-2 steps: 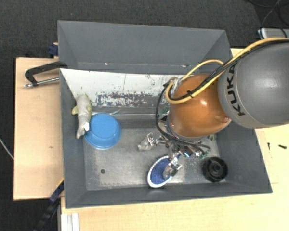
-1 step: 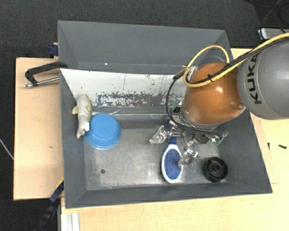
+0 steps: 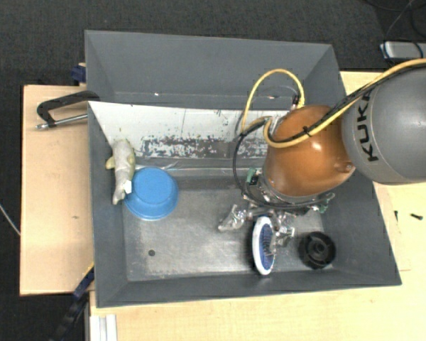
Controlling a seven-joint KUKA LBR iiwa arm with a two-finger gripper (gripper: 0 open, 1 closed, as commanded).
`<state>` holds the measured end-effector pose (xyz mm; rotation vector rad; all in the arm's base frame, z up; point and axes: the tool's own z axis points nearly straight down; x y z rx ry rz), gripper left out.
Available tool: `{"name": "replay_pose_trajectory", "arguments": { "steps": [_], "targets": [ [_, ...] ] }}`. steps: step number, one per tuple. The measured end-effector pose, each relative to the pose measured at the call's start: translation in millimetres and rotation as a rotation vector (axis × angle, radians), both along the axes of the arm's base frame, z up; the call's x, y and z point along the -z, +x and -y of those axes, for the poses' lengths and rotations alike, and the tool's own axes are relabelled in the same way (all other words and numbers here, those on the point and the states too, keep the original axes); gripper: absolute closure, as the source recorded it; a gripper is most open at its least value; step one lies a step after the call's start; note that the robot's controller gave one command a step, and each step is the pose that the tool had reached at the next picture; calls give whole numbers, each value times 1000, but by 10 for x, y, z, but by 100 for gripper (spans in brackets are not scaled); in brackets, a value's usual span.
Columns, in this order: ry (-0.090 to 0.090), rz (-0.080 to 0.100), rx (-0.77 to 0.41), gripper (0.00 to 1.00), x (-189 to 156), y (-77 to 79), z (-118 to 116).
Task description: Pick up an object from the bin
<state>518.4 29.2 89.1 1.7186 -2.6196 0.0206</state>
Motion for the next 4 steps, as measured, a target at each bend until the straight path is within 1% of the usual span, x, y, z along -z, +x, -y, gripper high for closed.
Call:
{"name": "replay_pose_trajectory", "arguments": {
  "steps": [1, 2, 3, 4],
  "targets": [
    [18, 4, 0, 0, 164, 791, 488],
    [10, 6, -4, 100, 121, 798, 506],
    [18, 8, 0, 100, -60, 815, 494],
    [18, 13, 4, 100, -695, 841, 479]
  ]
}}
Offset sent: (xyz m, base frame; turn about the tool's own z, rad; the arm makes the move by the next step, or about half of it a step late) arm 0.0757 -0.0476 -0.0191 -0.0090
